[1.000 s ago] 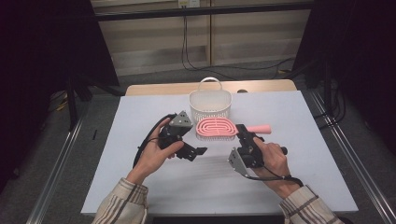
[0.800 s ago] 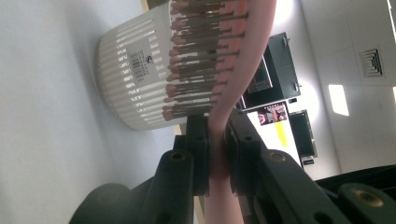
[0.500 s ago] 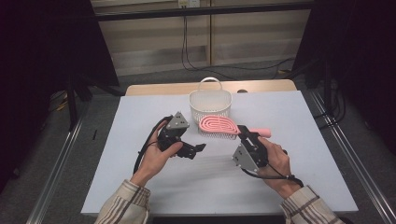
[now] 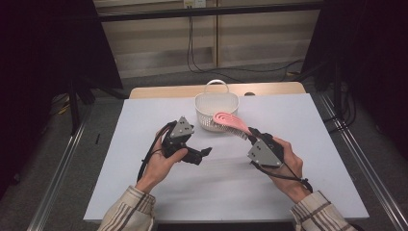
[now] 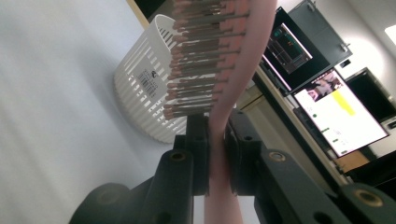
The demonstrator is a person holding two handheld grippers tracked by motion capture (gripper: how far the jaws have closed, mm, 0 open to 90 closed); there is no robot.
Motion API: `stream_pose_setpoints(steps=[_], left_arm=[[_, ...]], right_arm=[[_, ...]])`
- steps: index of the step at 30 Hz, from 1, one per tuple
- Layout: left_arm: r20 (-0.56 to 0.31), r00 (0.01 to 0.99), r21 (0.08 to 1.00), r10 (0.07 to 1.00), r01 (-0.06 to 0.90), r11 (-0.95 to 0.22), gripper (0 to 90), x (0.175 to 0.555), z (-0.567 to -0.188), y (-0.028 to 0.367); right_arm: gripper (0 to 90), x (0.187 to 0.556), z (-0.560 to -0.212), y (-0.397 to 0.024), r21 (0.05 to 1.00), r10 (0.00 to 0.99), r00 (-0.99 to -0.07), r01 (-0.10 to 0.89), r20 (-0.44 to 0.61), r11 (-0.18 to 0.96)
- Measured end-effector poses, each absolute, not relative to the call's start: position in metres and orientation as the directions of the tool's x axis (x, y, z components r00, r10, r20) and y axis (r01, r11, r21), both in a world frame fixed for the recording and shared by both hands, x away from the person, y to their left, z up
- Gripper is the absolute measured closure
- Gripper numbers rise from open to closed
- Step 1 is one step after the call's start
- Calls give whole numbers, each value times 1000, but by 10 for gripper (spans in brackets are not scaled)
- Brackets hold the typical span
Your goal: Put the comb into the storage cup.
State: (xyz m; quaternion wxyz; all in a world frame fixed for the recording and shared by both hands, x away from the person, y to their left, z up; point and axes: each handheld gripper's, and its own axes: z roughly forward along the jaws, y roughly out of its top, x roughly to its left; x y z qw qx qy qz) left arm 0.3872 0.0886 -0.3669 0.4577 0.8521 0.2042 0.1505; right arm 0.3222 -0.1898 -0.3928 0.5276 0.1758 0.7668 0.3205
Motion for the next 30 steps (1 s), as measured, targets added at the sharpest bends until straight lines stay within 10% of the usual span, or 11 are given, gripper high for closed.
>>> stream_pose_setpoints(steps=[30], left_arm=[[32, 864, 879, 503, 214, -425, 29, 386, -361, 96]], right_arm=[[814, 331, -382, -215, 942, 810, -533, 69, -244, 329]])
